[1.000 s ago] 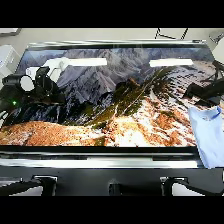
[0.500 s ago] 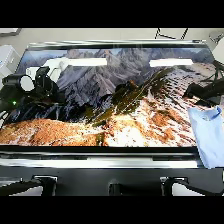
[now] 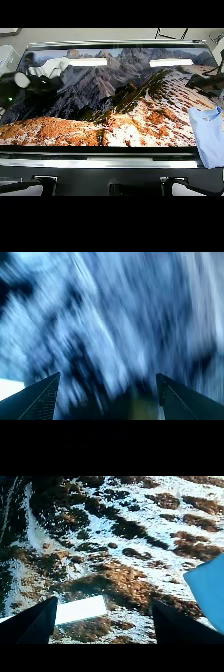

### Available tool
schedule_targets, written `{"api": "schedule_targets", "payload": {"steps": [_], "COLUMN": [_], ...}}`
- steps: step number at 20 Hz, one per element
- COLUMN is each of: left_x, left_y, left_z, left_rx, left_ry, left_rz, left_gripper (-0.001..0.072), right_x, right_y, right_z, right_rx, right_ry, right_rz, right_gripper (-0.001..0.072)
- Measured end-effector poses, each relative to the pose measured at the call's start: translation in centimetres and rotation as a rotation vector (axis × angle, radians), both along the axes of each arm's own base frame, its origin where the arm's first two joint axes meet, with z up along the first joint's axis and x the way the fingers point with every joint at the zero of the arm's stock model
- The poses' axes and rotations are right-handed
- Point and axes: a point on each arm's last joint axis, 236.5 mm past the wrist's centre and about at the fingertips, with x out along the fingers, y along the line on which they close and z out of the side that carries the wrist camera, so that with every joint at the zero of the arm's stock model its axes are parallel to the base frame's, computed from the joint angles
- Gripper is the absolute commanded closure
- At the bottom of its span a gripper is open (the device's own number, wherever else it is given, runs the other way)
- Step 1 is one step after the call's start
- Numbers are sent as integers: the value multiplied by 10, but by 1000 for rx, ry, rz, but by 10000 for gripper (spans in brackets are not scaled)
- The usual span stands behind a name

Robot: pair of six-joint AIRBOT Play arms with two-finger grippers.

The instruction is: Fold the clothes and pants, and hang the long-sleeved shirts on hangers.

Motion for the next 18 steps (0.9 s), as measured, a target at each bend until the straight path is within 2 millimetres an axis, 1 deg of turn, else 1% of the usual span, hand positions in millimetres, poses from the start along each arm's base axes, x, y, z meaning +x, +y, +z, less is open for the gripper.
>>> {"api": "schedule_targets", "payload": {"steps": [1, 2, 4, 5, 6, 7, 8, 11, 12, 13, 14, 15, 16, 17, 18], "left_x": [6, 7, -2, -6, -8, -7, 0, 29, 36, 42, 46, 50, 54, 60, 66], "left_y": [30, 64, 124, 144, 157, 166, 171, 161, 155, 150, 143, 136, 129, 121, 112], "left_z": [3, 2, -12, -21, -32, -43, -52, -83, -94, -105, -114, -118, -115, -103, -83], "left_rx": [-36, -83, -173, -215, -267, -307, -346, -474, -502, -524, -544, -562, -567, -575, -571], "left_ry": [-6, 8, 55, 74, 91, 101, 91, 57, 54, 60, 65, 66, 51, 16, -33], "left_rz": [94, 196, 374, 434, 484, 513, 526, 515, 511, 508, 501, 486, 454, 414, 357], "left_gripper": [-7, -7, -7, -6, -7, -7, -7, -3, 34, 416, 676, 681, 682, 682, 682], "right_x": [1, 2, 1, 0, -1, -2, -3, -9, -11, -14, -18, -23, -28, -32, -36], "right_y": [0, -1, 0, 0, 0, 0, 1, 3, 4, 5, 7, 8, 10, 12, 13], "right_z": [-1, -3, -9, -14, -19, -23, -28, -40, -42, -44, -46, -47, -49, -50, -49], "right_rx": [0, 1, 6, 9, 12, 15, 17, 29, 34, 37, 43, 48, 55, 58, 58], "right_ry": [1, 3, 22, 36, 53, 70, 86, 134, 148, 163, 186, 204, 228, 244, 256], "right_rz": [-1, -1, 1, 2, 6, 10, 17, 31, 35, 40, 45, 51, 57, 65, 74], "right_gripper": [43, 43, 43, 43, 43, 43, 42, 42, 42, 42, 42, 43, 43, 43, 43]}}
